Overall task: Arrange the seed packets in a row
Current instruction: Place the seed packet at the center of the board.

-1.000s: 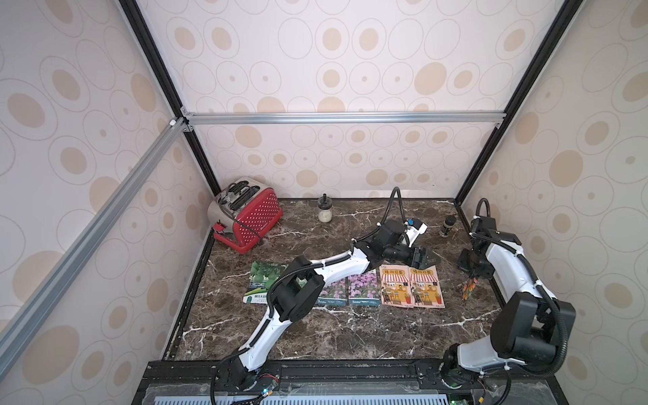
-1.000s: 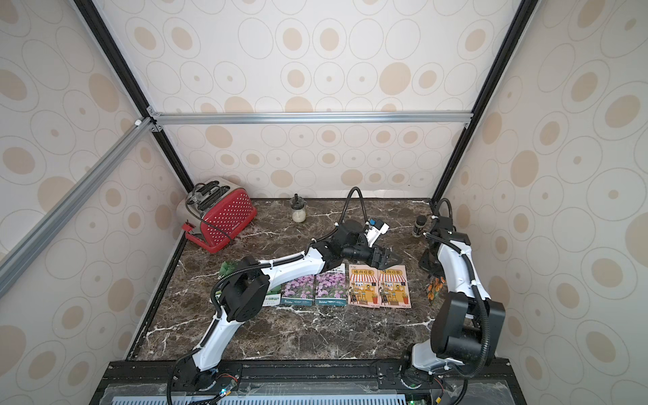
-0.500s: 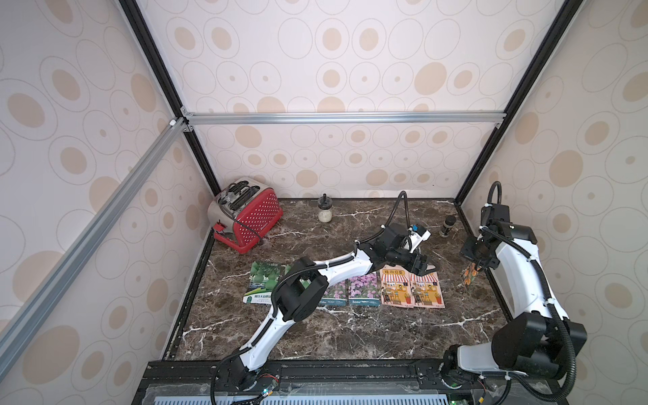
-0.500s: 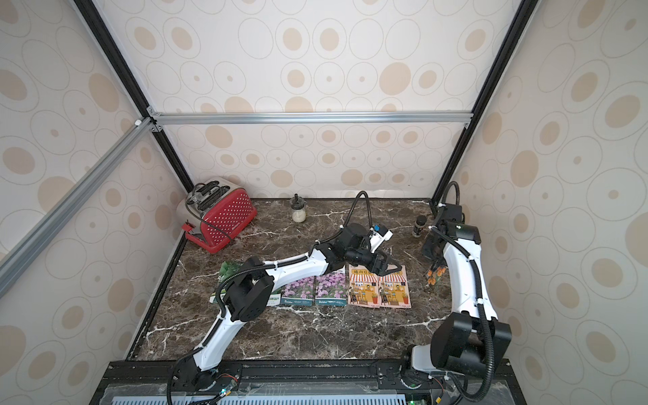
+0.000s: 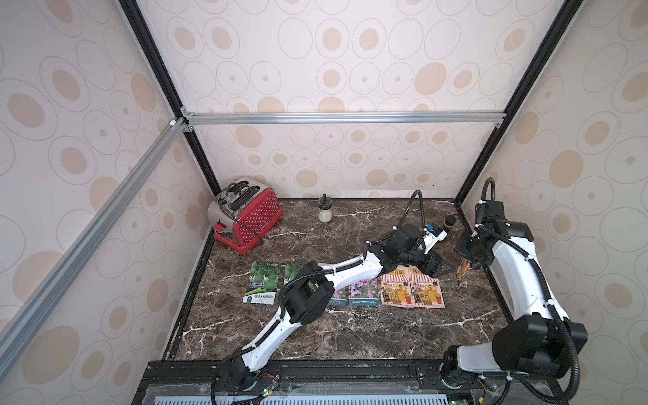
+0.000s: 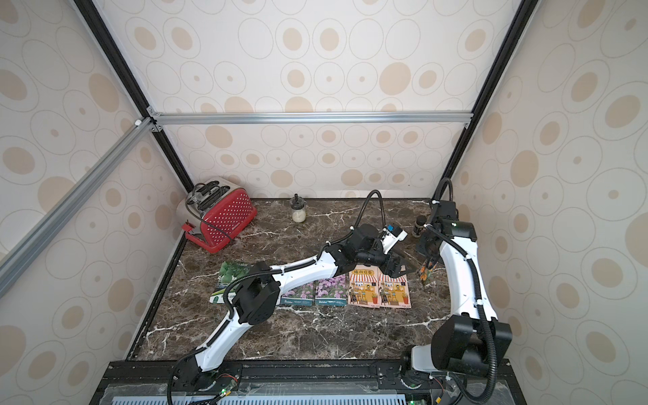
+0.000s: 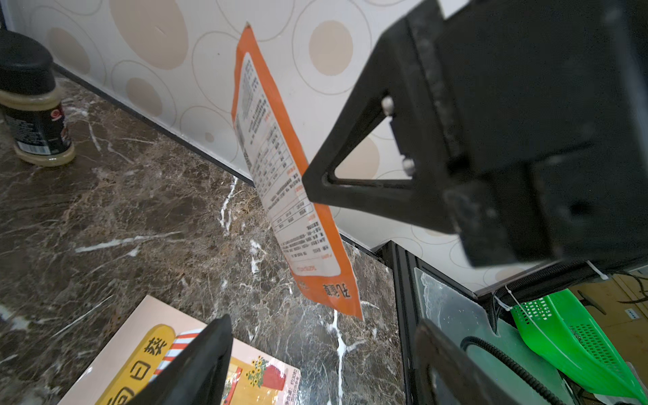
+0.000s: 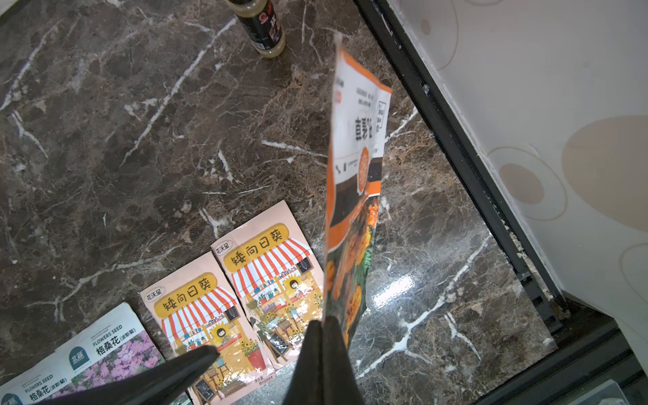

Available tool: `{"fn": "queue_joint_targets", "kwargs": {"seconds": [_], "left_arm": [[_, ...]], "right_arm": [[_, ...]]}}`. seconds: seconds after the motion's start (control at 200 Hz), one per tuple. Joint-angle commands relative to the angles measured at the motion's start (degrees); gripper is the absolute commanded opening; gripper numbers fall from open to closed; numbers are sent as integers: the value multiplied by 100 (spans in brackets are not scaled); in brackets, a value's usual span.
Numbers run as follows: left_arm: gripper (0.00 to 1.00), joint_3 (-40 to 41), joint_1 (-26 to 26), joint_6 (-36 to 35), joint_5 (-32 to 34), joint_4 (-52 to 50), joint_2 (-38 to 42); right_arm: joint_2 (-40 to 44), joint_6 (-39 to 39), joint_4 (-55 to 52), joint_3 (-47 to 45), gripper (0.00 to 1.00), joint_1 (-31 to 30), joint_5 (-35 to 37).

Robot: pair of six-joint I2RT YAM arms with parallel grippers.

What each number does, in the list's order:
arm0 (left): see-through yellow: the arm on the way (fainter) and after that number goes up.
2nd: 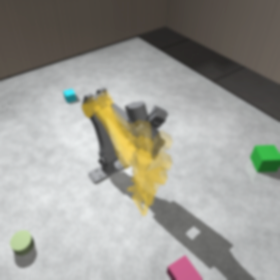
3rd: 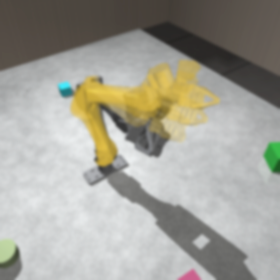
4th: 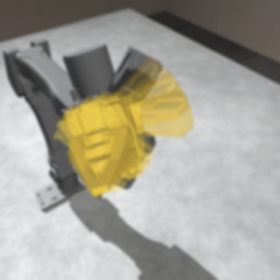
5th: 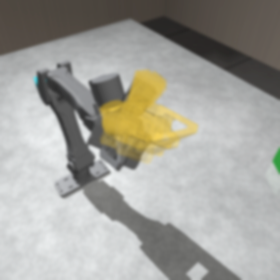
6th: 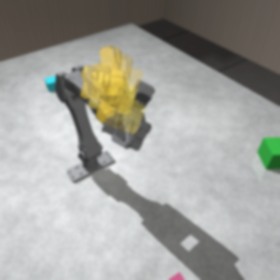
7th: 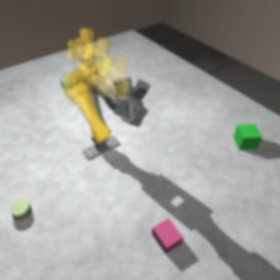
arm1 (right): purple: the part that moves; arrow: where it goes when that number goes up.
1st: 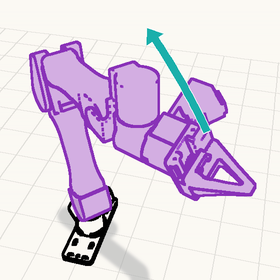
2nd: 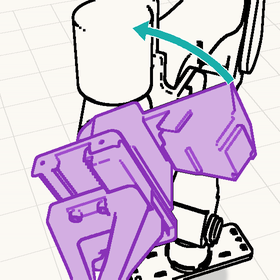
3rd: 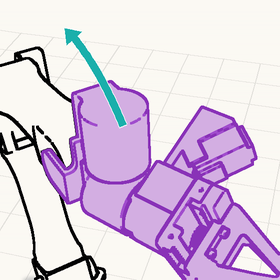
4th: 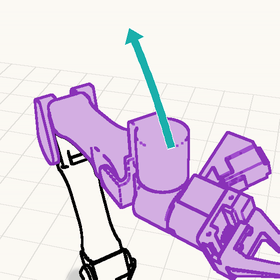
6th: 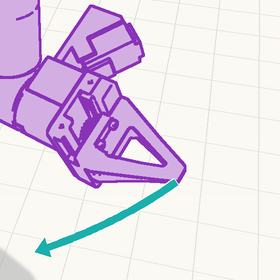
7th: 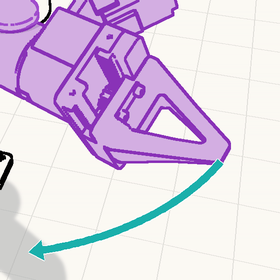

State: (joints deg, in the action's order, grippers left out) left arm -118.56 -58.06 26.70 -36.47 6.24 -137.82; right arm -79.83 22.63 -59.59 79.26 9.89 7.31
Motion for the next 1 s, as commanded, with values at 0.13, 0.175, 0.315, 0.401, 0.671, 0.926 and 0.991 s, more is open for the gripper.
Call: {"fn": "queue_joint_targets", "kwargs": {"seconds": [0.13, 0.175, 0.315, 0.401, 0.671, 0.926, 0.991], "left_arm": [[82, -544, -132, -209, 121, -185, -361], [81, -616, -143, -203, 147, -185, -406], [80, -781, -179, -191, 288, -185, -504], [79, -866, -179, -172, 383, -175, -577], [43, -1249, -179, -182, 684, -249, -828], [0, -1308, -179, -182, 745, -257, -914], [0, -1229, -179, -189, 768, -205, -874]], "right_arm": [[-76, 182, -219, 227, 0, -219, 41], [-92, 196, -220, 230, 0, -261, 55], [-120, 215, -193, 201, 0, -351, 82], [-116, 232, -184, 192, 0, -406, 120], [-17, 264, -193, 135, 0, -496, 139], [107, 312, -211, 140, 0, -566, 130], [147, 325, -217, 170, 0, -580, 122]]}}
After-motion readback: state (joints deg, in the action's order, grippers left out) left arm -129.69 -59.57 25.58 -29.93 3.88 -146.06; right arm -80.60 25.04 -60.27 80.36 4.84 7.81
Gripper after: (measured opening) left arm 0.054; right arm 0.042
